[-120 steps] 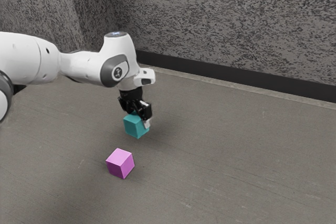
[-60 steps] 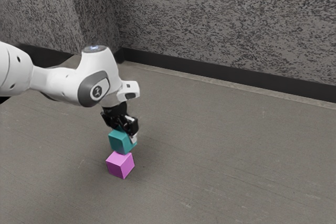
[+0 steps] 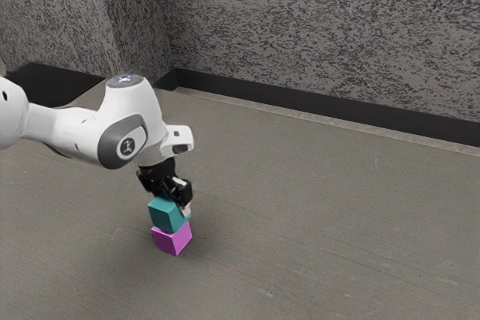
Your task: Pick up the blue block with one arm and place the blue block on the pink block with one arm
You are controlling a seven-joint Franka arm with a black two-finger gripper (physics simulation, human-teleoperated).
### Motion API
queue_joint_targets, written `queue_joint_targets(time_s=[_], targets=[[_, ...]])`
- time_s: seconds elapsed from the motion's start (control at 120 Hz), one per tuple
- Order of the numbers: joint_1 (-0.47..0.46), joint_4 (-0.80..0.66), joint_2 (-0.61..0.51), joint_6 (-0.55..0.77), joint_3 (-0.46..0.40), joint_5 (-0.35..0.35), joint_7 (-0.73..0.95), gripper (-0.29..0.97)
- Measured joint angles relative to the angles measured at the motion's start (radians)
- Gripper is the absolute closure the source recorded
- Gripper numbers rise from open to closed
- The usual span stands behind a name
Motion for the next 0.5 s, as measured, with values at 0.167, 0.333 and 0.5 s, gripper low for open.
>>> queue_joint_targets(time_s=[0.167,0.333,0.5], targets=[[0.004,-0.027,-0.021,0.008,-0.009,0.001,-0.010,0.38],[-0.001,-0.031,-0.018,0.015,-0.011,0.001,-0.018,0.38],[-0.013,-0.031,-0.015,0.020,-0.004,0.002,-0.023,0.38]])
